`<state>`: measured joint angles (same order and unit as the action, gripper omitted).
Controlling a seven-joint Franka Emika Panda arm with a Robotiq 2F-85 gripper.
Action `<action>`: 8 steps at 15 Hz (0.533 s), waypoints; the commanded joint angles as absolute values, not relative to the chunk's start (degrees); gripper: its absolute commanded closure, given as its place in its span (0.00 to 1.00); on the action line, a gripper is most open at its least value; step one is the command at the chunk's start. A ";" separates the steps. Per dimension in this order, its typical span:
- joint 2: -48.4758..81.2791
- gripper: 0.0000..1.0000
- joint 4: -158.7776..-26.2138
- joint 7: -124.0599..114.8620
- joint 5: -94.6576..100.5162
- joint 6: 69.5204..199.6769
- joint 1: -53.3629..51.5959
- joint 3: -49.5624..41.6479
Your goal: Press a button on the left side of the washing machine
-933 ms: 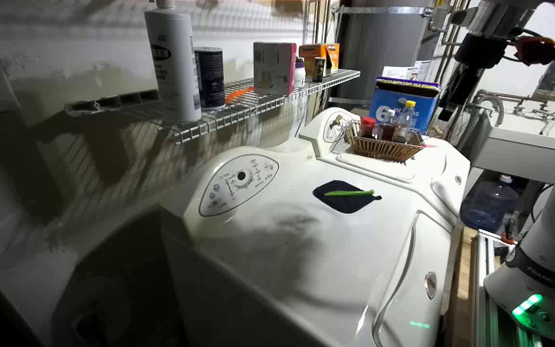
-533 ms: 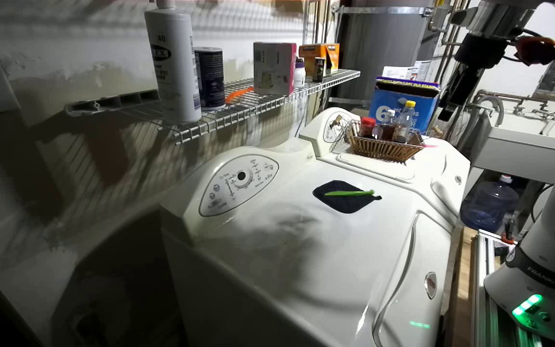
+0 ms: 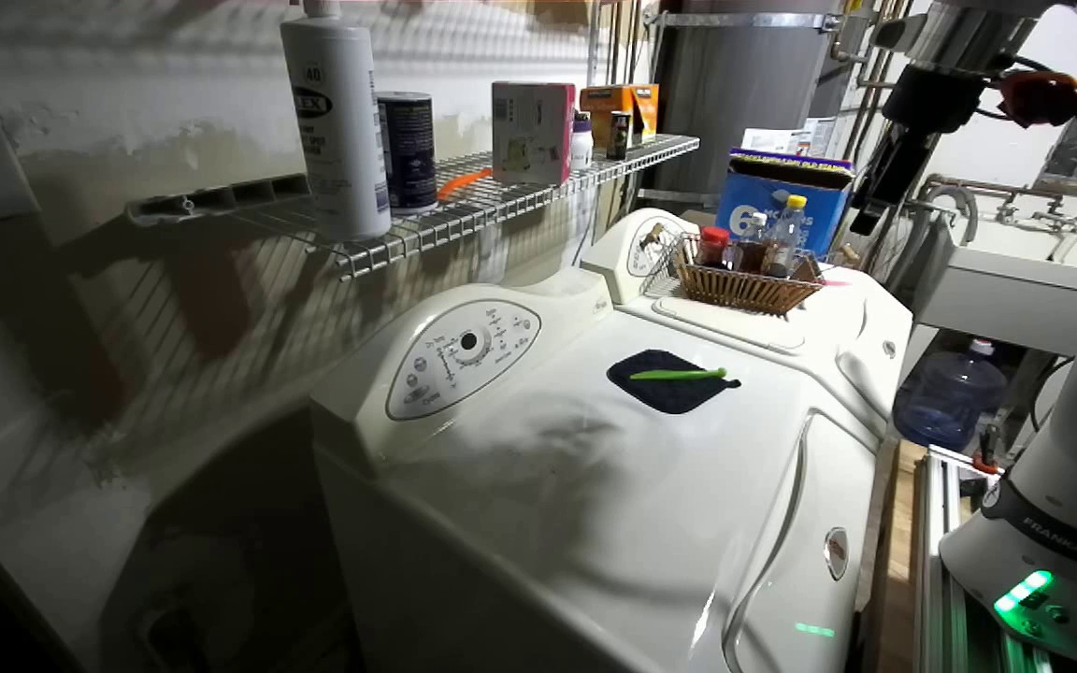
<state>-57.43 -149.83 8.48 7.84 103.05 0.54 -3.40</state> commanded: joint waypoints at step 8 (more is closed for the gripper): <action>-53.97 0.00 -149.44 7.64 3.45 109.32 -5.38 -0.48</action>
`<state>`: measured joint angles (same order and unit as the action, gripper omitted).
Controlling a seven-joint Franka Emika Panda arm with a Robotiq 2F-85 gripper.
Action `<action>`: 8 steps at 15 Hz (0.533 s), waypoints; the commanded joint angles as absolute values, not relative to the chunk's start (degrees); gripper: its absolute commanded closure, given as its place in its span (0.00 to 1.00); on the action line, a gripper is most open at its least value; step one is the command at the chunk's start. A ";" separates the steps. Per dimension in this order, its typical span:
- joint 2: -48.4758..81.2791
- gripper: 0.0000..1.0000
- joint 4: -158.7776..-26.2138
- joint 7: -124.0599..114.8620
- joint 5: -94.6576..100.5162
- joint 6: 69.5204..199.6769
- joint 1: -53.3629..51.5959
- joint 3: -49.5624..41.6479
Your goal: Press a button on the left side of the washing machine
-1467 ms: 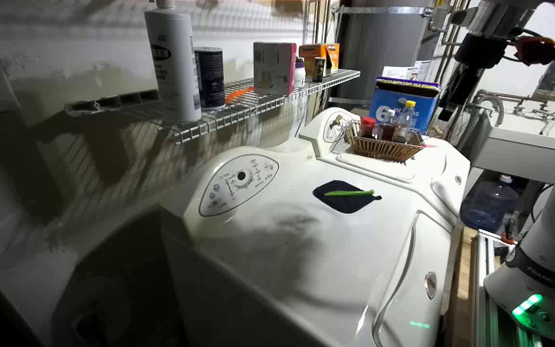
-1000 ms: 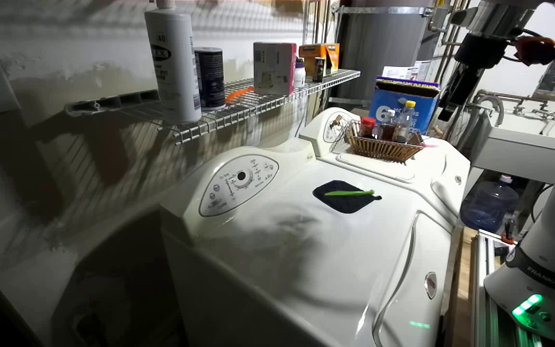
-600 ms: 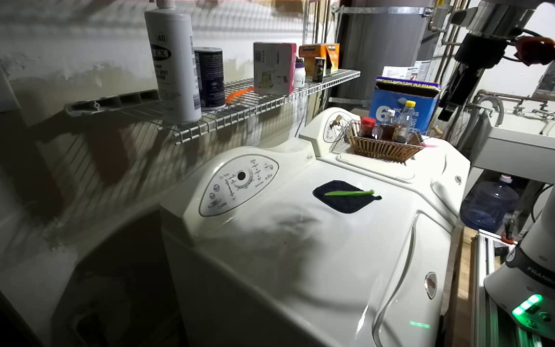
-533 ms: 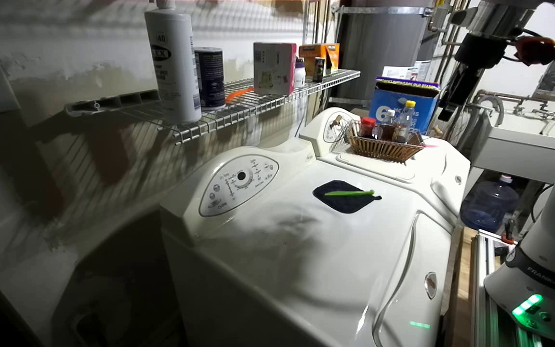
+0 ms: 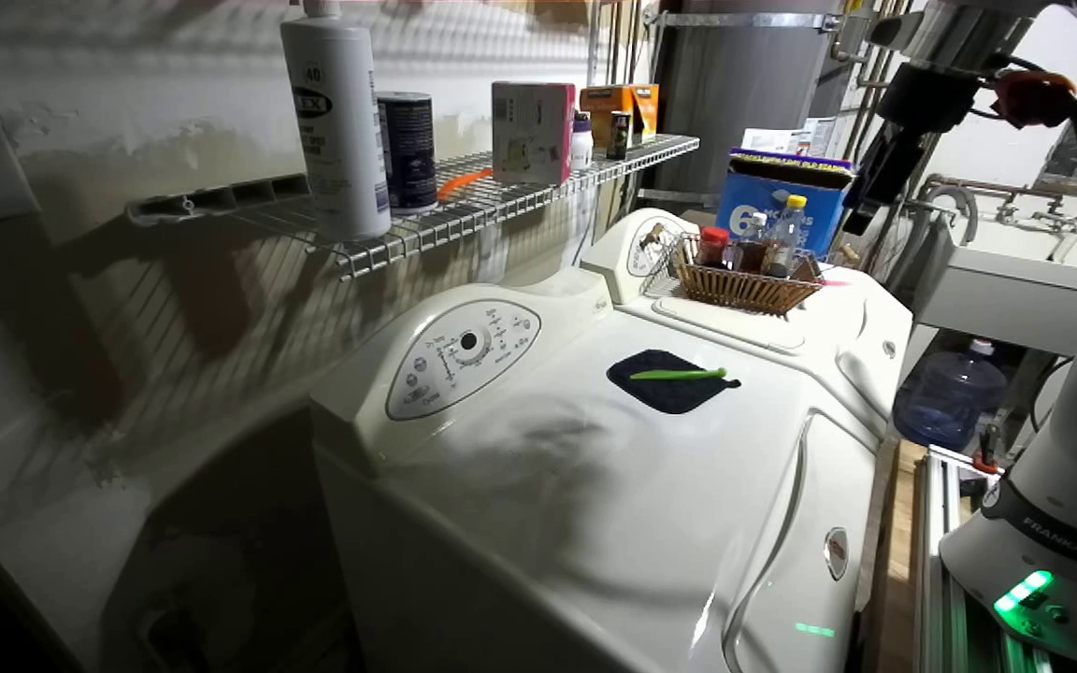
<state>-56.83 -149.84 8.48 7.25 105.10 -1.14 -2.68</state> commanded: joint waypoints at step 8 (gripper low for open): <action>-35.13 0.26 -147.62 3.41 -5.27 134.55 -11.95 5.19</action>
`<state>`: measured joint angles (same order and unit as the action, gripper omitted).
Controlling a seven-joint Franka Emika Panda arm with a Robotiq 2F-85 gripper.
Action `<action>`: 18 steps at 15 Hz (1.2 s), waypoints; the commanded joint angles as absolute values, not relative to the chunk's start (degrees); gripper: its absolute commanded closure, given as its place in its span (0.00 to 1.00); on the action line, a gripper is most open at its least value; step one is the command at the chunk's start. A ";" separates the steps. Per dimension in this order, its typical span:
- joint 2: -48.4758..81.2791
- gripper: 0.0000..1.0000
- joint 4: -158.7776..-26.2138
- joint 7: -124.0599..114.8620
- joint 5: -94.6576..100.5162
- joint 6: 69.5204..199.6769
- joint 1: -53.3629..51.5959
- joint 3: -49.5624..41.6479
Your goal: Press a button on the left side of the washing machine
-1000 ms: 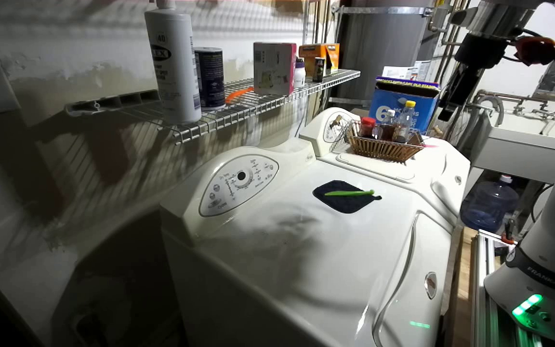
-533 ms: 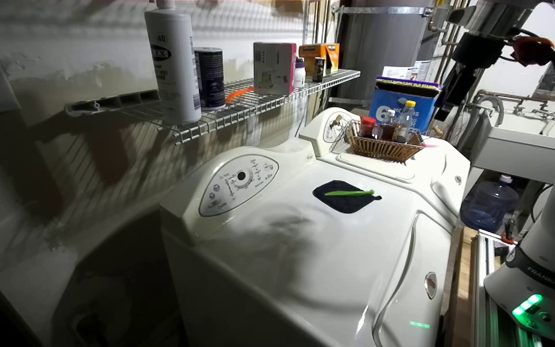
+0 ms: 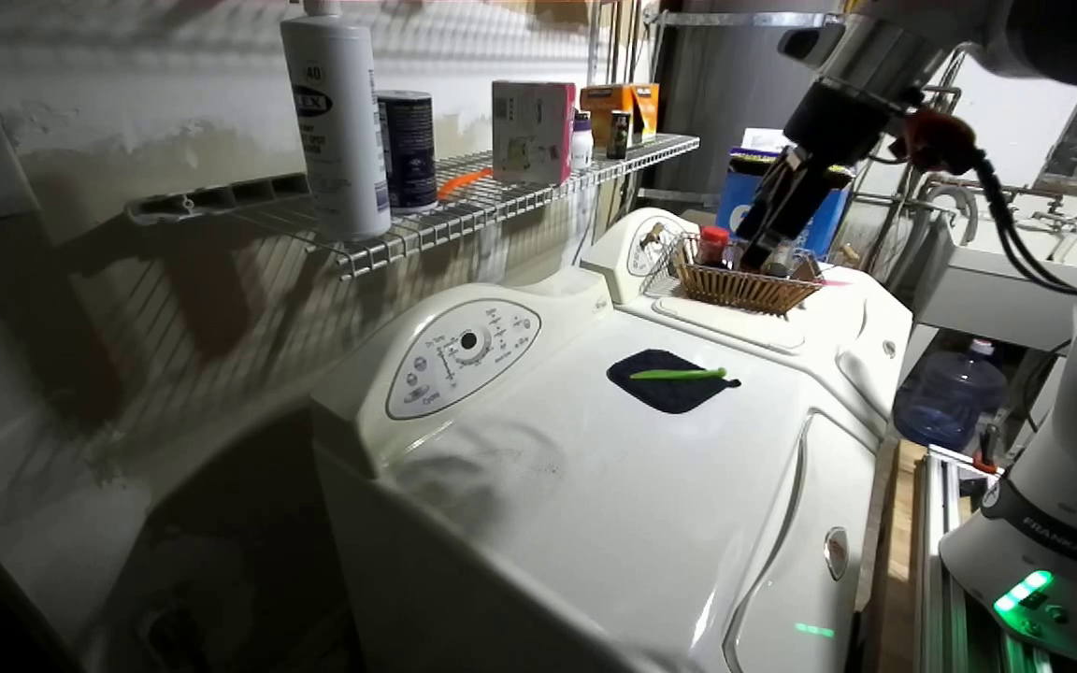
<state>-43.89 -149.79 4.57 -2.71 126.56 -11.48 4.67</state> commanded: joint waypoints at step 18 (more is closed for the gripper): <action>-9.86 0.99 -137.63 -4.79 -22.08 156.66 -16.85 8.56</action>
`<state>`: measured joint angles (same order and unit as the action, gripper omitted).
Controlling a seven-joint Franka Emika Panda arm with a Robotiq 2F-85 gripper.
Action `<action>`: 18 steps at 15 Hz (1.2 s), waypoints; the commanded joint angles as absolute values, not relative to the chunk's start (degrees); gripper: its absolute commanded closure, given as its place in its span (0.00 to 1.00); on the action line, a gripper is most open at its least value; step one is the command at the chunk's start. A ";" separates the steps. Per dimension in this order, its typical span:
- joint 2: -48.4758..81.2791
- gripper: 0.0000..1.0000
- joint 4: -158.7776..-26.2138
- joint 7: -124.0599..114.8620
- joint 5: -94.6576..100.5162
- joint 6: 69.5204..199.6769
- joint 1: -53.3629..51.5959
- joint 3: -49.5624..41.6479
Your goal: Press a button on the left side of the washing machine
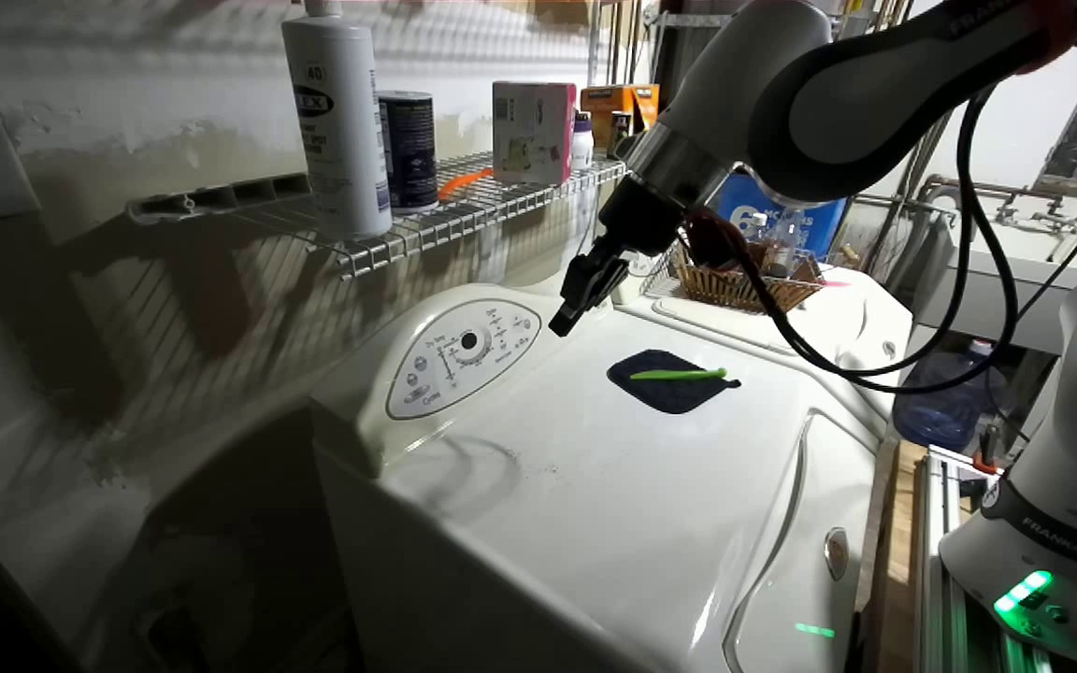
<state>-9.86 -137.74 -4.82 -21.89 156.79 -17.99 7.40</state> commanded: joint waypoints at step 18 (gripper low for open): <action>16.57 1.00 -116.83 -26.67 -0.55 161.48 -17.62 7.38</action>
